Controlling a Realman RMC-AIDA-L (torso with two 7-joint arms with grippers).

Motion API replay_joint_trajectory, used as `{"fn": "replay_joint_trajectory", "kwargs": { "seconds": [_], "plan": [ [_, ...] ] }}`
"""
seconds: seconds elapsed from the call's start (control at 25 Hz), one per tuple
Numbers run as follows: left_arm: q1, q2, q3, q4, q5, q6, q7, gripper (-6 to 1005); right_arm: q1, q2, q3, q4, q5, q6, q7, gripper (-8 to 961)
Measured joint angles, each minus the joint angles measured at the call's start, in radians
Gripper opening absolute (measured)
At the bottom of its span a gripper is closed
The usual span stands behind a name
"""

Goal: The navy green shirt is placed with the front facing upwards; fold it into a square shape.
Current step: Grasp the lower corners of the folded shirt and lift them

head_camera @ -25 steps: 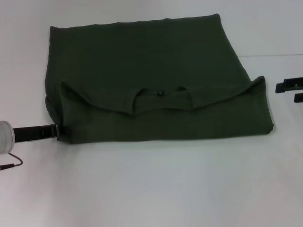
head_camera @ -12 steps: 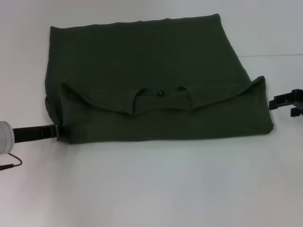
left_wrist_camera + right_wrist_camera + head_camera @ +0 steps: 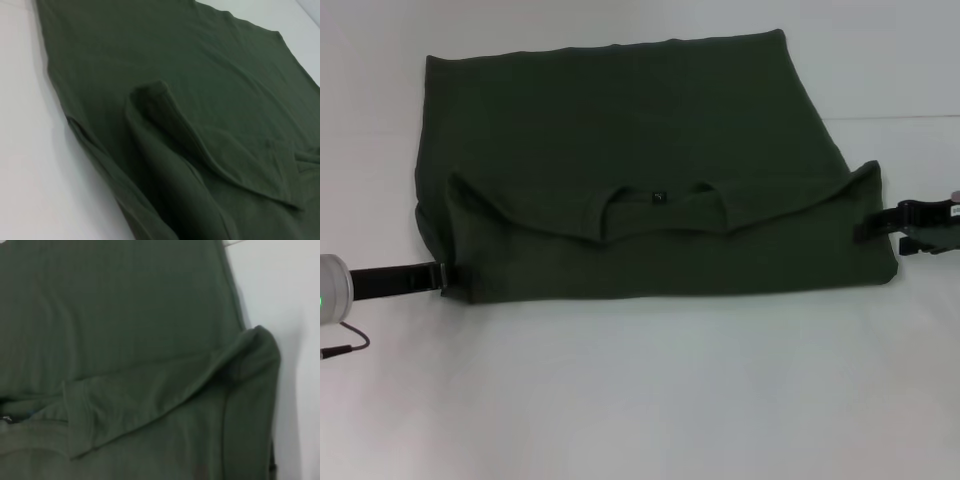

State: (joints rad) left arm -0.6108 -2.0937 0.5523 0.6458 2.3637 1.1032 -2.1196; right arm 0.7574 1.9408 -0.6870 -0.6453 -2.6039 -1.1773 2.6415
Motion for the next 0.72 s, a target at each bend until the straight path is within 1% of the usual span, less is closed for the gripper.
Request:
{"fn": "replay_joint_trajectory", "kwargs": {
  "seconds": [0.24, 0.6, 0.72],
  "plan": [
    [0.001, 0.0, 0.0, 0.002, 0.0, 0.001, 0.0, 28, 0.006, 0.007, 0.0, 0.01, 0.0, 0.013, 0.0, 809],
    [-0.001, 0.0, 0.0, 0.002, -0.001, 0.002, 0.0, 29, -0.002, 0.006, -0.009, 0.012, -0.004, 0.016, 0.002, 809],
    [-0.001, 0.0, 0.0, 0.001, -0.002, 0.003, 0.0, 29, -0.005, 0.009, -0.009, 0.012, -0.004, 0.016, 0.001, 808]
  ]
}}
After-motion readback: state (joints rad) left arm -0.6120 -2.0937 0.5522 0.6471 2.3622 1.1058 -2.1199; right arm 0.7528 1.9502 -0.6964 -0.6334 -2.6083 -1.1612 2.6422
